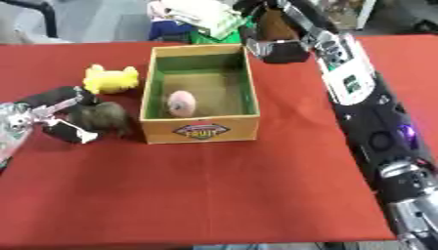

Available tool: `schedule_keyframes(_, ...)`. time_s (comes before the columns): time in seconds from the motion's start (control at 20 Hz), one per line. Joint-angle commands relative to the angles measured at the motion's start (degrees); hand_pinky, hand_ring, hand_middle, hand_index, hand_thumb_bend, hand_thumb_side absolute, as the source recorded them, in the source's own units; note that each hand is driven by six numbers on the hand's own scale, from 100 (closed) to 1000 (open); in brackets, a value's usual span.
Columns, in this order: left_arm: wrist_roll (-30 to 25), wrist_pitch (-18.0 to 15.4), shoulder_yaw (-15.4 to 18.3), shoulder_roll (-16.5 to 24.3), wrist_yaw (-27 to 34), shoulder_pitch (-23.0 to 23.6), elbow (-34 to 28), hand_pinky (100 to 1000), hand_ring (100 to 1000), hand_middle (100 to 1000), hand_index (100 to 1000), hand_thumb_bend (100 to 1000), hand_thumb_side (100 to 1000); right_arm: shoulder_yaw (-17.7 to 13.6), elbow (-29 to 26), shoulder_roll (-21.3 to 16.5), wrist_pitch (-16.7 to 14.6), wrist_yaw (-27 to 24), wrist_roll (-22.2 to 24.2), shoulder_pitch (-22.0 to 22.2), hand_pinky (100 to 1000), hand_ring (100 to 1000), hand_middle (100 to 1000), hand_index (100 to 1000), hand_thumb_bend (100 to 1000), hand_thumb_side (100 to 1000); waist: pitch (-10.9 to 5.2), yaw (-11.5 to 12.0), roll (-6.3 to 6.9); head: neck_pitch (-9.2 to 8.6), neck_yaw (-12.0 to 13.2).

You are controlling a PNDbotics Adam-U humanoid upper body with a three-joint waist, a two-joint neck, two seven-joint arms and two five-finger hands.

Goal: Pick up objects on the table and place them in the box.

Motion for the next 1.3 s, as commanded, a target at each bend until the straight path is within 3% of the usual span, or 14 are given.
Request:
schedule_keyframes(0.05, 3.92, 1.61, 1.4, 0.79, 1.43, -0.48, -0.59, 577, 423, 302, 571, 100, 233, -0.22, -0.97, -1.24, 0.03, 0.08, 0.04, -1.01, 595, 680, 693, 763, 100, 327, -0.76, -0.09, 0.13, 0.41, -0.14)
schedule_keyframes(0.5, 10.53, 5.92, 6.57, 5.43, 8.41, -1.55, -2.76, 568, 408, 266, 561, 100, 230, 0.38, -0.95, -1.41, -0.33, 0.49, 0.71, -0.12, 598, 673, 685, 763, 100, 338, -1.27, -1.41, 0.57, 0.7, -0.3)
schedule_keyframes(0.65, 12.51, 7.1, 8.34, 7.37, 10.58, -2.93, -2.88, 568, 408, 261, 560, 100, 228, 1.13, -0.57, -1.54, -1.13, 1.37, 1.26, 0.15, 593, 623, 628, 689, 100, 348, -1.42, -2.16, 0.68, 0.75, -0.13)
schedule_keyframes(0.8, 13.62, 7.7, 8.71, 7.95, 11.89, -4.79, -2.46, 567, 408, 259, 561, 100, 226, 2.48, -0.04, -1.24, -2.88, 2.61, 2.37, 0.13, 570, 585, 587, 621, 100, 354, -1.48, -2.93, 0.74, 0.75, 0.17)
schedule_keyframes(1.0, 12.65, 6.93, 6.94, 6.13, 12.69, -7.5, -0.98, 570, 414, 268, 572, 100, 225, 5.55, 0.56, 0.34, -8.29, 3.88, 6.61, -0.12, 582, 579, 574, 633, 100, 503, -1.42, -4.11, 0.69, 0.75, 0.61)
schedule_keyframes(1.05, 12.09, 6.59, 6.24, 5.17, 12.03, -8.32, -0.51, 571, 416, 272, 573, 100, 225, 6.18, 0.78, 1.03, -9.67, 4.03, 7.81, -0.17, 585, 581, 575, 635, 186, 537, -1.38, -4.5, 0.7, 0.75, 0.85)
schedule_keyframes(1.1, 11.53, 6.21, 5.68, 4.28, 11.26, -9.08, -0.01, 571, 416, 272, 573, 100, 225, 6.62, 1.03, 1.7, -10.87, 4.11, 8.92, -0.2, 585, 581, 575, 635, 186, 537, -1.33, -4.83, 0.72, 0.75, 1.03)
schedule_keyframes(1.15, 10.98, 5.72, 5.11, 3.23, 10.44, -9.97, 0.42, 574, 421, 278, 577, 100, 225, 7.14, 1.19, 2.56, -11.8, 4.11, 10.03, -0.26, 586, 582, 576, 641, 319, 572, -1.24, -5.28, 0.76, 0.75, 1.23)
schedule_keyframes(1.3, 9.72, 4.14, 3.88, 0.45, 8.04, -12.22, 1.54, 578, 429, 288, 582, 100, 226, 8.39, 1.16, 4.83, -12.58, 3.62, 13.18, -0.37, 589, 584, 576, 646, 326, 573, -1.02, -6.49, 0.94, 0.7, 1.79)
